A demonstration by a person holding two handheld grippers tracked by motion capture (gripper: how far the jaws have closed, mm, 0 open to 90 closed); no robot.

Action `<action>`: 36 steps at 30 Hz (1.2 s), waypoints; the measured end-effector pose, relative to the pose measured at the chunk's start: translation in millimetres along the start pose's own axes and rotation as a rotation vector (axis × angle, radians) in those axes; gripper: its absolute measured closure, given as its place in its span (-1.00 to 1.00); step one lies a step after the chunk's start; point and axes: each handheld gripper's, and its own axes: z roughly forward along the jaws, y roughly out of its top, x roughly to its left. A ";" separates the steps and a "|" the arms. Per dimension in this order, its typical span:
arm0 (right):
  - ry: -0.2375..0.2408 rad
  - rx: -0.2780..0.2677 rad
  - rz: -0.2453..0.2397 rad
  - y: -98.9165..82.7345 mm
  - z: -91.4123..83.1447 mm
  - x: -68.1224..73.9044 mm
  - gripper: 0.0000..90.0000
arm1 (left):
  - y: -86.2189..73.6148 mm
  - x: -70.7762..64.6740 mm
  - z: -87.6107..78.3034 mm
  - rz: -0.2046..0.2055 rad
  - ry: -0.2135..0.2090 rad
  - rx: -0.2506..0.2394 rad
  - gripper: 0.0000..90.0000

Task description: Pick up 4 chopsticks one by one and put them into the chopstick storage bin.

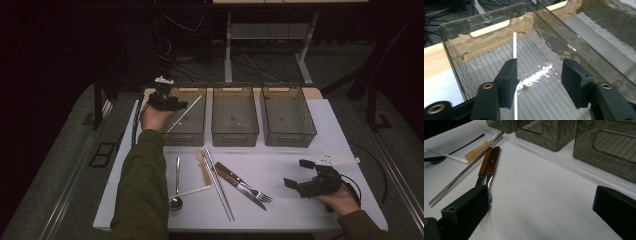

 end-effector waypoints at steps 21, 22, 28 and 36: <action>-0.004 0.006 -0.005 -0.4 1.3 0.9 -0.98 | -34.5 -59.5 -51.1 0.133 -0.151 -0.061 -0.42; -0.004 0.006 -0.006 -0.4 1.3 0.9 -0.98 | -38.3 -61.9 -53.4 0.129 -0.159 -0.071 -0.42; -0.007 0.007 -0.012 -0.6 1.8 0.7 -0.98 | -60.1 -74.8 -65.8 0.152 -0.183 -0.071 -0.43; -0.002 0.009 -0.016 -0.6 1.5 1.7 -0.98 | -88.8 -91.7 -77.0 0.186 -0.200 -0.077 -0.56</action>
